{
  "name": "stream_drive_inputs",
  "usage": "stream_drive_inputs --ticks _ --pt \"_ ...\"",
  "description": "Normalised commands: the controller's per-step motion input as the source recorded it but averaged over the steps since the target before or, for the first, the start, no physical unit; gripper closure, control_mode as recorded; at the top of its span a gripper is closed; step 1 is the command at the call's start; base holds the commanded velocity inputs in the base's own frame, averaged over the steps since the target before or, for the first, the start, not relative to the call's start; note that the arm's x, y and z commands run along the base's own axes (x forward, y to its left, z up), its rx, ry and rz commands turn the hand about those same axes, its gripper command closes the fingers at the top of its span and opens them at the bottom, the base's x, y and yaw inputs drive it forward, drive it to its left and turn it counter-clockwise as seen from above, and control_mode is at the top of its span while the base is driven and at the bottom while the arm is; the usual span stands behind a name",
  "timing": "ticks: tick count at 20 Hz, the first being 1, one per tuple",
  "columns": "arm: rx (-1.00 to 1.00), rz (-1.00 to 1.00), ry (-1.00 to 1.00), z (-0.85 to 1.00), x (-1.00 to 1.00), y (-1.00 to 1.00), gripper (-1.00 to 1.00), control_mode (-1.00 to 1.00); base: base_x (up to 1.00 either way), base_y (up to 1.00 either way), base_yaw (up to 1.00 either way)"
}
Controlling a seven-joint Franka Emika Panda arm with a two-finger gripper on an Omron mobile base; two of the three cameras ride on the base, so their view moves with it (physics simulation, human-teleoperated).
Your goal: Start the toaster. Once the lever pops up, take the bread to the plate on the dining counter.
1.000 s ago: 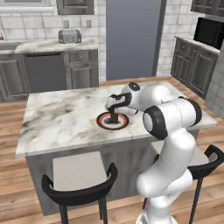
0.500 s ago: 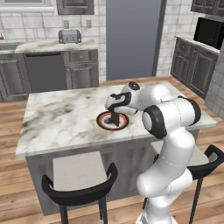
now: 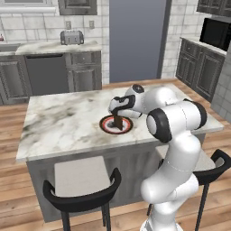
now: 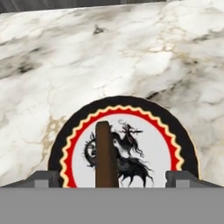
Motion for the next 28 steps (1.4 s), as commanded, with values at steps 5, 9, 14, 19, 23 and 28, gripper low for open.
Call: stream_drive_inputs --ticks 5,9,14,19,23,28 --pt "0.0 0.0 0.0 0.21 0.04 -0.03 -1.0 -1.0 0.0 0.0 0.0" --pt "0.0 0.0 0.0 0.41 0.0 -0.01 -1.0 -1.0 0.0 0.0 0.0" --pt "0.0 0.0 -0.01 0.67 -0.28 -0.11 -1.0 -1.0 0.0 0.0 0.0" --pt "0.0 0.0 -0.01 0.56 -0.51 -0.09 -1.0 -1.0 0.0 0.0 0.0" --pt "0.0 0.0 -0.01 0.37 -0.58 0.0 -1.0 -1.0 0.0 0.0 0.0" --pt "0.0 0.0 0.0 0.29 -0.9 -0.03 -1.0 -1.0 0.0 0.0 0.0"
